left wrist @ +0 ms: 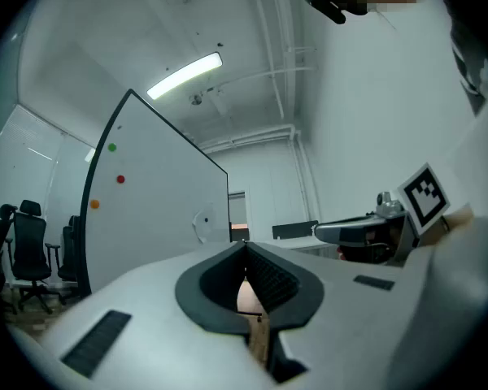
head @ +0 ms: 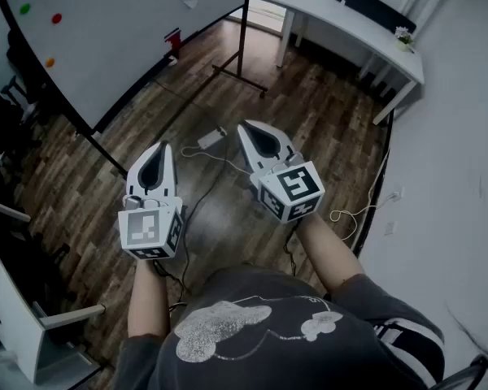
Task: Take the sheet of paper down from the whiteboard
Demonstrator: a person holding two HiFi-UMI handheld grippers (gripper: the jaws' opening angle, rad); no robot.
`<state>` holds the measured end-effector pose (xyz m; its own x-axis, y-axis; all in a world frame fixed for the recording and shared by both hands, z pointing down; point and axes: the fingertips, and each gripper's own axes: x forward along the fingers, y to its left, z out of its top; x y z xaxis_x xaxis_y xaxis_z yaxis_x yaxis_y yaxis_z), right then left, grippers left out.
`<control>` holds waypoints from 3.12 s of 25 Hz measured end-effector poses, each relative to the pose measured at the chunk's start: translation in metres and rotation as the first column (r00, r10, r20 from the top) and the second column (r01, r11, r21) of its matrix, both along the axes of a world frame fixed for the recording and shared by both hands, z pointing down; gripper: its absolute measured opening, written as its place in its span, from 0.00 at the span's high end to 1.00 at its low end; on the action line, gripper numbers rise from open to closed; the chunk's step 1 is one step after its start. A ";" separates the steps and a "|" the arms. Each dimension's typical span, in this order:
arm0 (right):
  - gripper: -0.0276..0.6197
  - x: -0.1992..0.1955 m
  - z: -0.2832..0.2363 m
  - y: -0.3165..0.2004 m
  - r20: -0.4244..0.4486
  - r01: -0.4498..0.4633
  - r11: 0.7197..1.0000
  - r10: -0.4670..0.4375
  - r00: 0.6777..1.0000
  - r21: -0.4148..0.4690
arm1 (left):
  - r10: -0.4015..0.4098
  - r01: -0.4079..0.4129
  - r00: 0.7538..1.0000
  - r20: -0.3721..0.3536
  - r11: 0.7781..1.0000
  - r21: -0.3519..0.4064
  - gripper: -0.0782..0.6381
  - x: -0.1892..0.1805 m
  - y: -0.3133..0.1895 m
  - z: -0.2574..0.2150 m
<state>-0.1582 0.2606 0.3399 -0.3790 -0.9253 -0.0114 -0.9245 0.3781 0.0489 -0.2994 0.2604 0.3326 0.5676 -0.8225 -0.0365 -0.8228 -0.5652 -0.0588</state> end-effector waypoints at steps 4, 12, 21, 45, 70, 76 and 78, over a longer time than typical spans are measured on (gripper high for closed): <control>0.93 -0.003 0.004 0.004 -0.011 -0.004 1.000 0.004 1.000 -0.017 | -0.003 0.003 1.000 0.001 1.000 -0.017 0.88 -0.002 0.002 0.007; 0.93 -0.005 0.011 0.009 -0.013 -0.023 0.999 0.023 1.000 -0.024 | 0.014 -0.014 1.000 0.004 1.000 -0.025 0.88 -0.006 0.005 0.011; 0.92 0.004 0.026 0.017 0.081 -0.081 0.996 0.084 0.993 -0.035 | 0.039 -0.040 0.999 -0.013 0.997 -0.060 0.88 -0.018 0.005 0.027; 0.92 0.132 0.037 -0.148 0.108 0.131 0.990 -0.125 0.986 -0.045 | -0.158 0.152 0.986 -0.052 0.982 -0.113 0.88 0.111 -0.127 0.036; 0.92 0.196 0.068 -0.351 0.092 0.216 0.972 -0.208 0.974 -0.096 | -0.238 0.230 0.970 -0.049 0.964 -0.130 0.88 0.180 -0.333 0.051; 0.92 0.189 0.050 -0.426 0.092 0.227 0.972 -0.220 0.971 -0.069 | -0.247 0.239 0.967 -0.065 0.965 -0.109 0.88 0.172 -0.415 0.039; 0.92 0.189 0.045 -0.451 0.100 0.224 0.973 -0.216 0.971 -0.065 | -0.252 0.245 0.966 -0.064 0.964 -0.104 0.88 0.169 -0.438 0.034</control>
